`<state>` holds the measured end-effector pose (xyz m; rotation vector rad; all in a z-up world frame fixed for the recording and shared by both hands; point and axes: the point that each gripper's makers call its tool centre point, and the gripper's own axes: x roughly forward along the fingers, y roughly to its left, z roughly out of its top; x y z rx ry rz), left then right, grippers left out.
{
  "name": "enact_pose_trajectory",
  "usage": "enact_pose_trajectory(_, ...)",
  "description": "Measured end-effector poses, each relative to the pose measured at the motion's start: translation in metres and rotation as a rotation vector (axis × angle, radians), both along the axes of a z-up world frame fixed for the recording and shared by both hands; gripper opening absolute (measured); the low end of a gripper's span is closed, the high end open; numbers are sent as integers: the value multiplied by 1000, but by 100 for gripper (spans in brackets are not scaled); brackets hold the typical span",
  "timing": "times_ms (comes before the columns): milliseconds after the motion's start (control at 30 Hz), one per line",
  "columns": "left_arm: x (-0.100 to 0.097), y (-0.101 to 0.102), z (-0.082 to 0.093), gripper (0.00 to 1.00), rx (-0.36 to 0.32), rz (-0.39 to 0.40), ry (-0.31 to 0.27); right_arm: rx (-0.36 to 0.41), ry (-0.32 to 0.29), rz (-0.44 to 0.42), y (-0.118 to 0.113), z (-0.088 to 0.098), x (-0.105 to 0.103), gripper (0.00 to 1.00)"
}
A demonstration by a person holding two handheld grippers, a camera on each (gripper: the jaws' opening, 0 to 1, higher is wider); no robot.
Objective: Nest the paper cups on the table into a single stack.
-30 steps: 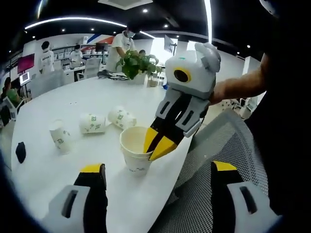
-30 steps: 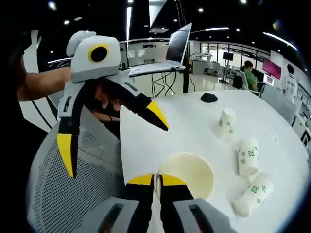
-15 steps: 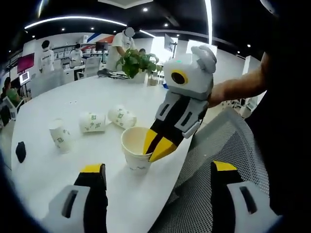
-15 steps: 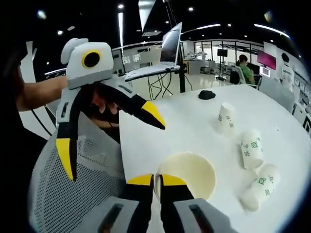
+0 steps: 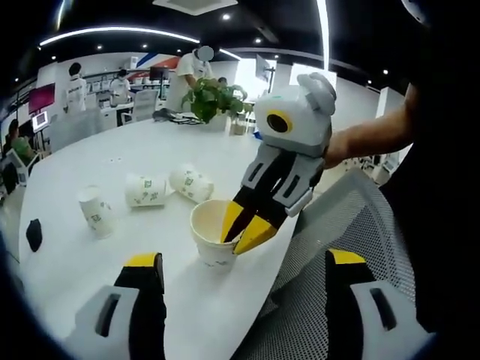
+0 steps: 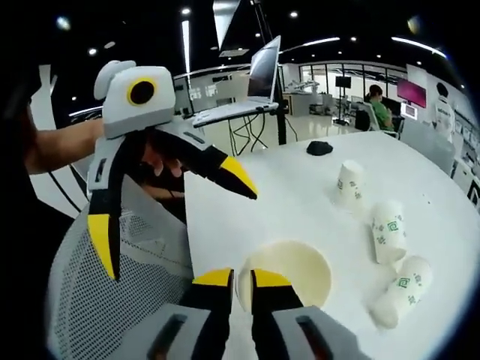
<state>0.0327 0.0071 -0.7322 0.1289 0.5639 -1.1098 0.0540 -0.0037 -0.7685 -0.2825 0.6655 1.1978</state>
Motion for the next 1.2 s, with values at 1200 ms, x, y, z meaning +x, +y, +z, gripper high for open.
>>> enact_pose_trajectory(1200,21,7,13,94,-40,95,-55,-33,-173,-305,-72,23,72,40)
